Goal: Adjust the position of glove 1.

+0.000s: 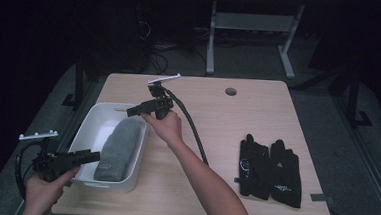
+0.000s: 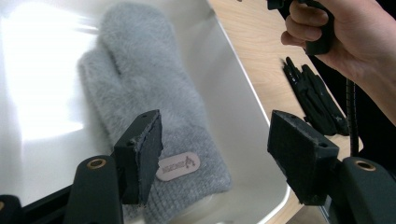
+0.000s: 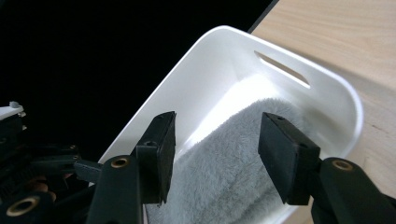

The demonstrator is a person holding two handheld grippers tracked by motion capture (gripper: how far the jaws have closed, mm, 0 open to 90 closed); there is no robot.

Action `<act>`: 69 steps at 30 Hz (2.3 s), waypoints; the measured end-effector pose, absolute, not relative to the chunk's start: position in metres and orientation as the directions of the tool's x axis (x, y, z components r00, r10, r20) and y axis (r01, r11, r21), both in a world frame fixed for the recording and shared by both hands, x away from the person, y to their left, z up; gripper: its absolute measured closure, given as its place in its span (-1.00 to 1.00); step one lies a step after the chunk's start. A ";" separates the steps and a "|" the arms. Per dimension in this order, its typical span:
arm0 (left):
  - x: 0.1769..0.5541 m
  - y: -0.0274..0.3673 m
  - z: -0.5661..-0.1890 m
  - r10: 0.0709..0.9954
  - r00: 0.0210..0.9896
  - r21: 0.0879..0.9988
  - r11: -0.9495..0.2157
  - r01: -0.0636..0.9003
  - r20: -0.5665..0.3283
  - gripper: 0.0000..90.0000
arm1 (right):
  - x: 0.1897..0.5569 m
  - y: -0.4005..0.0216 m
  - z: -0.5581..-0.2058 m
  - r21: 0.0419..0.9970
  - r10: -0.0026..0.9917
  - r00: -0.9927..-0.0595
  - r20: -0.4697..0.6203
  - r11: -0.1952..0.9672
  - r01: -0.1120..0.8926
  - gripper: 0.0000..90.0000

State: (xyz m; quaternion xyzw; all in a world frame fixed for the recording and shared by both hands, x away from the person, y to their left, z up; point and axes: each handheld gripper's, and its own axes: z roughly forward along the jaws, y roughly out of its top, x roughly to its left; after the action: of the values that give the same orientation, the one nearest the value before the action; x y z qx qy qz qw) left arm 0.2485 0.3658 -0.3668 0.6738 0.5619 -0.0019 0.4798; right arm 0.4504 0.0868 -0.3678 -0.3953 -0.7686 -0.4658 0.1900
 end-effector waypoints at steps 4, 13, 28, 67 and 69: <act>0.251 0.360 -0.363 0.752 0.377 0.649 0.087 0.756 -0.540 -0.24 | 0.450 0.078 -0.362 0.575 0.425 -0.618 0.662 0.241 0.782 0.01; 0.254 0.349 -0.358 0.747 0.394 0.653 0.070 0.754 -0.536 -0.26 | 0.450 0.059 -0.353 0.585 0.409 -0.611 0.678 0.203 0.785 -0.02; 0.263 0.322 -0.352 0.731 0.431 0.662 0.037 0.749 -0.529 -0.30 | 0.446 0.020 -0.345 0.601 0.386 -0.608 0.694 0.154 0.784 -0.11; 0.282 0.246 -0.344 0.688 0.520 0.680 -0.052 0.731 -0.506 -0.39 | 0.429 -0.086 -0.335 0.611 0.461 -0.569 0.681 0.069 0.788 -0.17; 0.282 0.244 -0.344 0.686 0.522 0.681 -0.053 0.730 -0.507 -0.39 | 0.428 -0.091 -0.335 0.609 0.465 -0.564 0.683 0.064 0.790 -0.17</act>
State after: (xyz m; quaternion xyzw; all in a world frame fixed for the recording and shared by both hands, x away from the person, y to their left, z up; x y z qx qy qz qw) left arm 0.2820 0.2436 -0.3436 0.7253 0.4881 -0.0229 0.4849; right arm 0.4278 -0.0908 -0.3353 -0.4403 -0.7126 -0.5236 0.1555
